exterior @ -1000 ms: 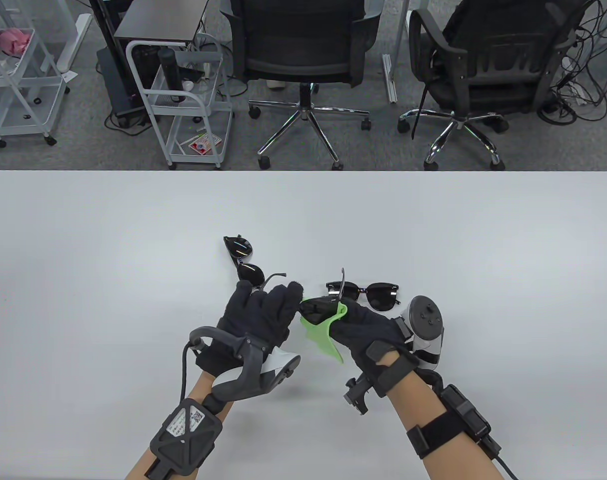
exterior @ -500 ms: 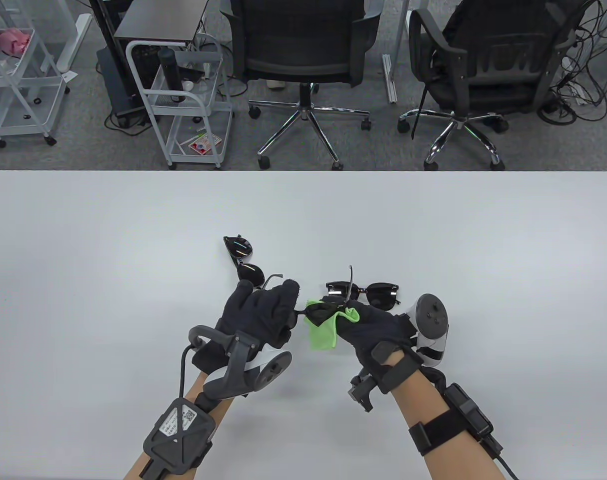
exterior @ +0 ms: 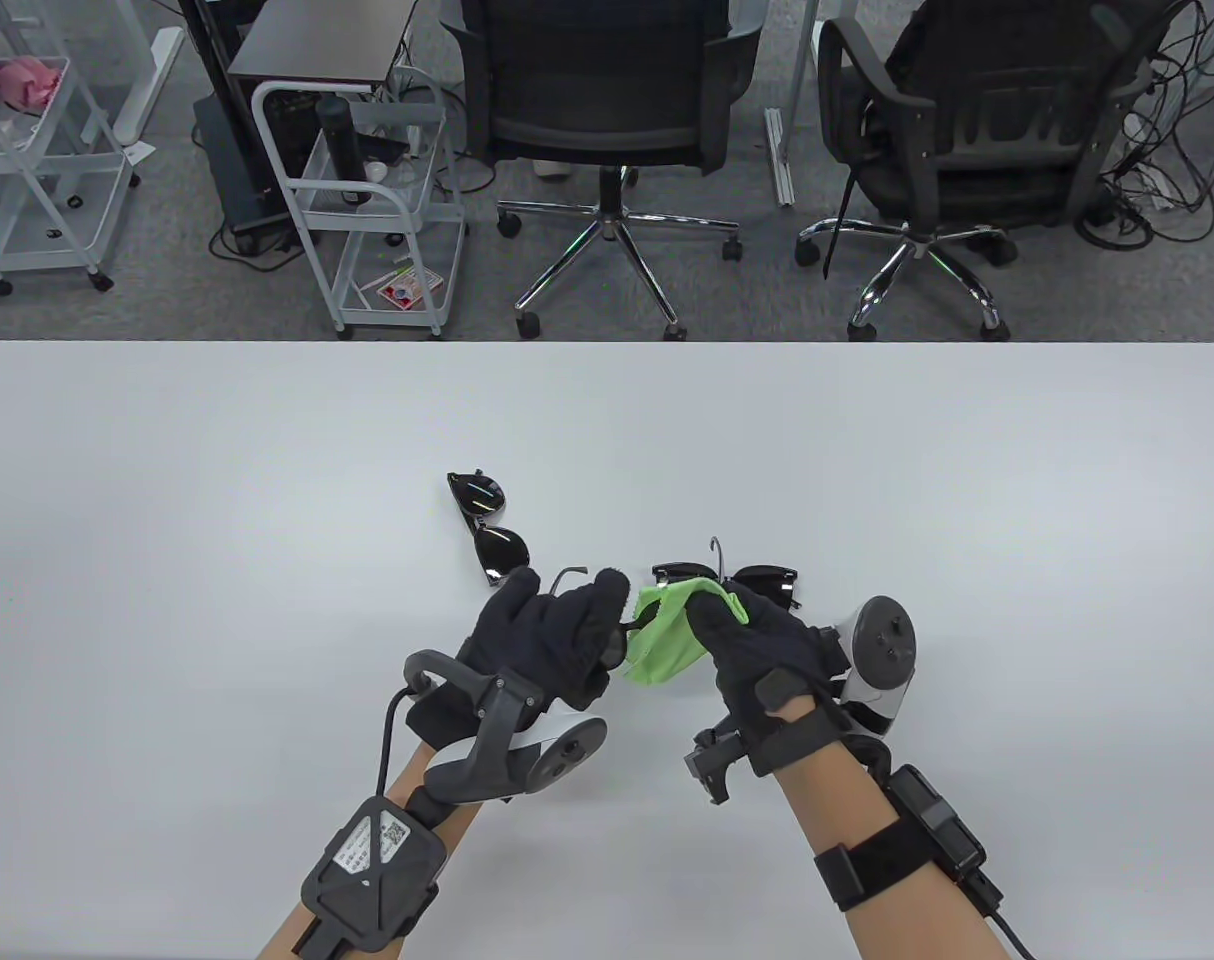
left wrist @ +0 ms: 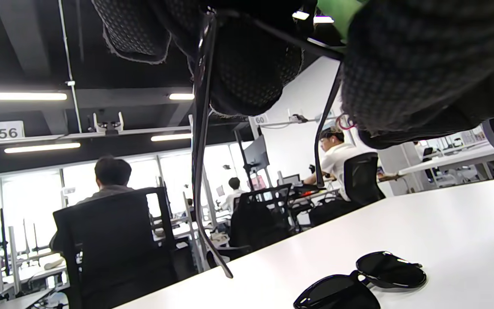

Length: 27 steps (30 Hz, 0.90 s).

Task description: Dust sunglasses

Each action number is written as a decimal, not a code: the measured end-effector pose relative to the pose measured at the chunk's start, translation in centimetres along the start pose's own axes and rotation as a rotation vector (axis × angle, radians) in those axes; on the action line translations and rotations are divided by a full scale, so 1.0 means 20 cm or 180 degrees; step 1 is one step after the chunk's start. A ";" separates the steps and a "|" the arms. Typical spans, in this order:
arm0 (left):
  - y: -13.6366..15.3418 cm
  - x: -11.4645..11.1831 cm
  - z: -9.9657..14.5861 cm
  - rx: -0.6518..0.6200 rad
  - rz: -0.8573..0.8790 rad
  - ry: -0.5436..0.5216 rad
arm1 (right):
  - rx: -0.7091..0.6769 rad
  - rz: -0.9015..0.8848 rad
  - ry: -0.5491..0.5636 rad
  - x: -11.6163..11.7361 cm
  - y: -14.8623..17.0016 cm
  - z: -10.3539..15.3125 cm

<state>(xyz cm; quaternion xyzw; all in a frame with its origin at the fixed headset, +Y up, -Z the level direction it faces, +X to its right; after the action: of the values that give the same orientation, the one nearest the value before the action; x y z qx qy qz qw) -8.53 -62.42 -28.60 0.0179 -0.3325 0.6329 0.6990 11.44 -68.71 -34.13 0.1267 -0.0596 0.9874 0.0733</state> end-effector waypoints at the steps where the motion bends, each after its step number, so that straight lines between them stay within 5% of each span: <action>1: 0.02 -0.01 0.00 0.0020 0.0084 0.0054 | 0.0010 0.0099 -0.0086 0.00 0.00 -0.01; 4: 0.05 -0.03 0.01 0.0068 0.0071 0.0101 | 0.0081 0.0321 -0.0311 0.03 0.01 -0.01; 12: -0.01 -0.01 0.01 -0.0055 0.0012 0.0072 | -0.0058 0.0646 0.0662 -0.03 -0.02 0.05; 16: -0.02 -0.01 0.01 -0.0062 0.0010 0.0081 | -0.0060 0.0661 0.0508 -0.04 -0.03 0.04; 20: 0.00 -0.01 0.01 -0.0027 0.0001 0.0075 | 0.0179 -0.0132 -0.0030 0.02 0.05 0.02; 27: -0.03 0.02 0.01 -0.0108 -0.0103 -0.0058 | -0.0173 0.0581 0.0417 -0.03 -0.04 0.03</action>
<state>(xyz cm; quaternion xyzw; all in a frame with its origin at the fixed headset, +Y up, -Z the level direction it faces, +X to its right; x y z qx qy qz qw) -8.14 -62.30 -28.03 0.0172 -0.3491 0.6156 0.7063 12.19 -68.08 -33.63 0.0539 -0.0927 0.9942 -0.0097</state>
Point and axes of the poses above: the tracker on the back of each hand, its own y axis roughly to the little-finger side, its own z axis roughly from the fingertips to the wrist, x = y × z, the point moved 5 cm from there along -z, roughly from the wrist to the fingertips, and after that the axes turned 6 degrees about x, right-handed, at the moved point
